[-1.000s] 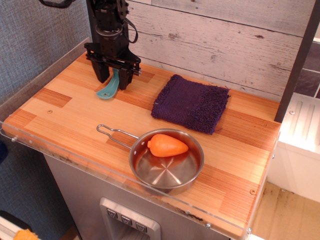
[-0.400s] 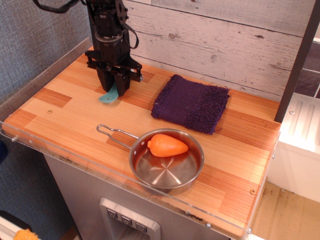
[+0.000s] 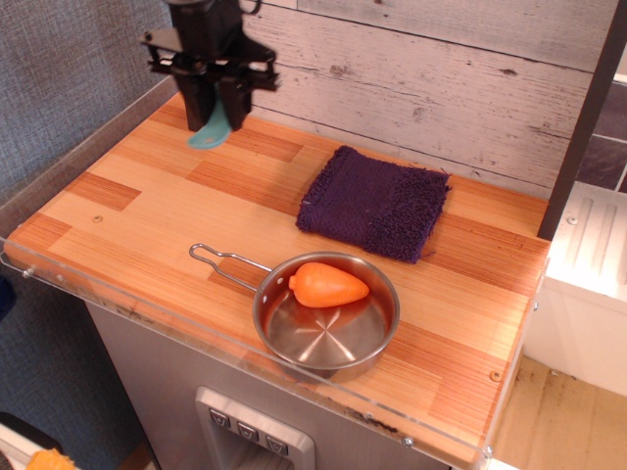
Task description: Place the brush on top of purple cloth.
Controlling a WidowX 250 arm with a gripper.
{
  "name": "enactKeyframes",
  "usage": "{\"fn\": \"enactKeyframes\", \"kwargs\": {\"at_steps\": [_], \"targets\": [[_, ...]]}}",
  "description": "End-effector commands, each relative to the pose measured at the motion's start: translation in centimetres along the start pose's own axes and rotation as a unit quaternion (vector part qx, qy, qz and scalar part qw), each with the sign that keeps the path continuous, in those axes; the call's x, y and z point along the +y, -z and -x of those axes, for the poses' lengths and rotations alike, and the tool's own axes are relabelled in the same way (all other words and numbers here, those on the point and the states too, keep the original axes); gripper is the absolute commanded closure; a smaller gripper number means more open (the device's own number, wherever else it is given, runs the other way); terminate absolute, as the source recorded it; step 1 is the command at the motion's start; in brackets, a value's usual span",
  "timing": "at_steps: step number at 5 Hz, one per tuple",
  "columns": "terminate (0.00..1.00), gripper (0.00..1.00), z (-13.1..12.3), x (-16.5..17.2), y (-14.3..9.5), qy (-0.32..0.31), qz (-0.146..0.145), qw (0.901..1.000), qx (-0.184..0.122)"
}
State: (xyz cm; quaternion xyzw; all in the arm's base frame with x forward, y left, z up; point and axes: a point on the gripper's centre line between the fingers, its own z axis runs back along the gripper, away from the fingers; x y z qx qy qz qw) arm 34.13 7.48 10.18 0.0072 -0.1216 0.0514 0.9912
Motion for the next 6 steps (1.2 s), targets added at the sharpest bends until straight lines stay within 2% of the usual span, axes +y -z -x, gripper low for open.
{"fn": "enactKeyframes", "kwargs": {"at_steps": [1,2,4,5,6], "targets": [[0.00,1.00,-0.8,-9.2,-1.2,0.013,0.022,0.9997,0.003],[0.00,1.00,-1.2,-11.2,0.0,0.011,0.021,0.9996,0.016],[0.00,1.00,-1.7,-11.1,1.0,-0.002,0.025,0.9994,0.025],[0.00,0.00,-1.7,-10.8,1.0,0.003,0.020,0.9992,0.033],[0.00,0.00,-1.6,-10.6,0.9,0.007,0.022,0.9990,0.038]]}}
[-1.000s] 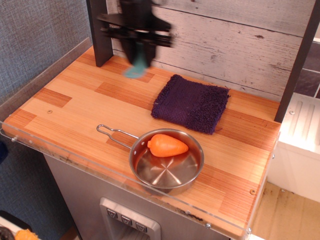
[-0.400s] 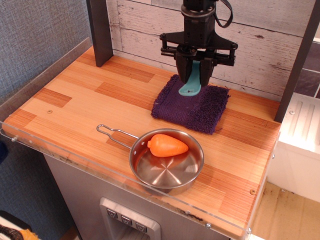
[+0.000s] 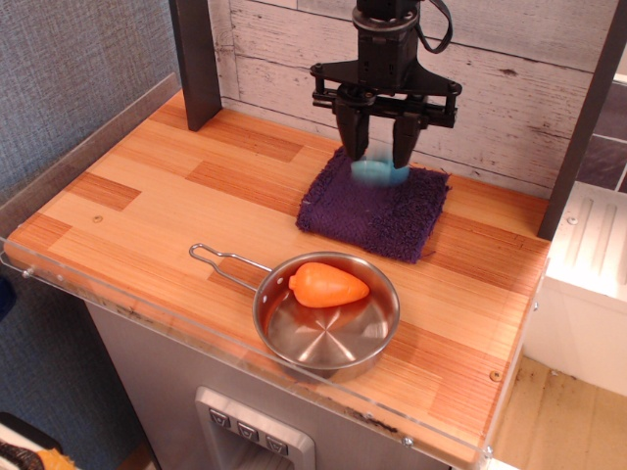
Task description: Place the brush on top of purple cloth.
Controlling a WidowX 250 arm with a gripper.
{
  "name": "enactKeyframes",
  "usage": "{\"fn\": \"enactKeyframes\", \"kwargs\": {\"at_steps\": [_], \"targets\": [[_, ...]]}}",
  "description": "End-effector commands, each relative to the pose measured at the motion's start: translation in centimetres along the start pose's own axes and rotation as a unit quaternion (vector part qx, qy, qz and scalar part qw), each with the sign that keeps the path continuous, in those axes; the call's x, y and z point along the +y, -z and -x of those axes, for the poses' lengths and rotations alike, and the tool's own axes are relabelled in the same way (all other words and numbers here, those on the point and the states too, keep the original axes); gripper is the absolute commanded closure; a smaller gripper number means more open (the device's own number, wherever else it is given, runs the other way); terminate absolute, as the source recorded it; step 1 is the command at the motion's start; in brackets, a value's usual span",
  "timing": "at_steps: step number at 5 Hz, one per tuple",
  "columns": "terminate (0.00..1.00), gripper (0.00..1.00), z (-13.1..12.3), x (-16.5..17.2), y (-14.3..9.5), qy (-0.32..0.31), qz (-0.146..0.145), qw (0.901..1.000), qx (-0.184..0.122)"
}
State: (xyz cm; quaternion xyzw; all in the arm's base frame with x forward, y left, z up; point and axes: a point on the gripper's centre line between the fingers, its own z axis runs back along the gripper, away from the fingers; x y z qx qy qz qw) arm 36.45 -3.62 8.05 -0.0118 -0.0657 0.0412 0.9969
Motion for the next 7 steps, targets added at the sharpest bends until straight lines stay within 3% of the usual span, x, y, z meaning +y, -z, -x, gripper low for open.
{"fn": "enactKeyframes", "kwargs": {"at_steps": [1,2,4,6,7], "targets": [[0.00,0.00,0.0,1.1,-2.8,0.012,0.005,0.9998,-0.014],[0.00,0.00,2.1,3.7,-6.0,0.001,0.005,0.9997,-0.024],[0.00,0.00,5.6,7.0,-6.0,0.018,-0.010,0.9998,0.002],[0.00,0.00,6.2,8.0,-5.9,0.026,-0.002,0.9996,0.006],[1.00,0.00,6.2,8.0,-5.9,0.026,-0.002,0.9996,0.006]]}}
